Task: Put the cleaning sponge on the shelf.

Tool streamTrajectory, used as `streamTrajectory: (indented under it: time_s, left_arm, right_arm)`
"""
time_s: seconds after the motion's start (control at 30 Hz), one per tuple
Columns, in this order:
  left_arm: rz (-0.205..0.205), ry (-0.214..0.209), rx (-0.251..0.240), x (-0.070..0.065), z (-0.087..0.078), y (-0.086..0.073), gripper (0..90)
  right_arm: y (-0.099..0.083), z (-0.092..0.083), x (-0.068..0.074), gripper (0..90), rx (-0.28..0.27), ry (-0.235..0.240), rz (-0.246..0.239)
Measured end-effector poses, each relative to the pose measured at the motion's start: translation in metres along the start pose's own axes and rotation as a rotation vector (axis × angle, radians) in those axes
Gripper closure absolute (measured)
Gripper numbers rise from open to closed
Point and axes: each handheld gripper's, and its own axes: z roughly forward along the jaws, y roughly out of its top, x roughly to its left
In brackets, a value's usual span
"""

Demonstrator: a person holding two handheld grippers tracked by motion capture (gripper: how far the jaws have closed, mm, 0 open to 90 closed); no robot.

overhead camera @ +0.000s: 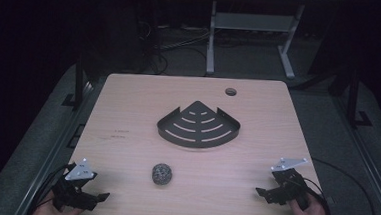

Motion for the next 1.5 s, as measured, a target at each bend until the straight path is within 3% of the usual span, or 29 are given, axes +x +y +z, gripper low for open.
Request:
streamTrajectory:
  time_s: [1.2,1.5]
  left_arm:
    - [0.043,-0.013,0.004,-0.002,-0.005,0.020,18.6]
    - [0.066,-0.020,0.009,-0.004,-0.005,0.032,18.6]
  right_arm:
    - [0.003,0.002,0.003,14.3,0.006,-0.001,-0.015]
    - [0.003,0.002,0.003,14.3,0.005,-0.001,-0.014]
